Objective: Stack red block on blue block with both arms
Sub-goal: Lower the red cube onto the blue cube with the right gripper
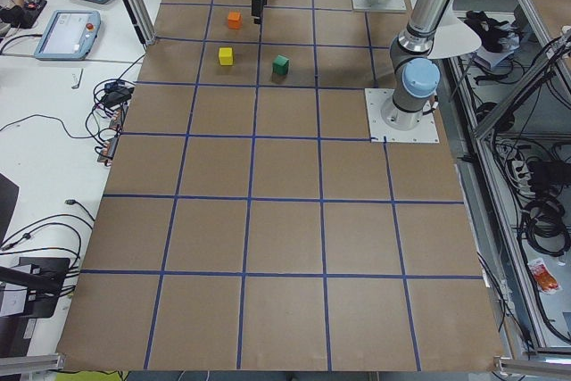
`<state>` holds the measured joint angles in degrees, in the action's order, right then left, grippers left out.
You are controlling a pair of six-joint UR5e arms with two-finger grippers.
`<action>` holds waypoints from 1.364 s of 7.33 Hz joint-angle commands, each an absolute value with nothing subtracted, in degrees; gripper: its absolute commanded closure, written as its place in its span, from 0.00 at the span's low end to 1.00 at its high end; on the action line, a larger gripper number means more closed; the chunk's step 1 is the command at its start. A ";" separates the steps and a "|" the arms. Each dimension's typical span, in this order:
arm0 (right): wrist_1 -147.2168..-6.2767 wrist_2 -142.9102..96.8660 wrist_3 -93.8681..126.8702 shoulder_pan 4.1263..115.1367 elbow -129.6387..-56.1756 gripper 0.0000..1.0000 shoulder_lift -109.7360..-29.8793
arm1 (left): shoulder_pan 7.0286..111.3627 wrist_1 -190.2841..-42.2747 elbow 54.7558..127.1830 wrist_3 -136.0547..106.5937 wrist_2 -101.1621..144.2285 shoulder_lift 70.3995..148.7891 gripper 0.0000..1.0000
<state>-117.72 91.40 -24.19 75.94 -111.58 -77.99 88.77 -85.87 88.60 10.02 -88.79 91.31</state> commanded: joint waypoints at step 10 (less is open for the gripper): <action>-117.95 91.67 -23.73 76.11 -112.32 0.19 -78.40 | 88.77 -85.87 88.68 10.02 -88.86 91.49 0.00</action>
<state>-117.88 91.59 -23.74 76.11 -112.32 -78.42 88.77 -85.87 88.64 10.02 -88.84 91.47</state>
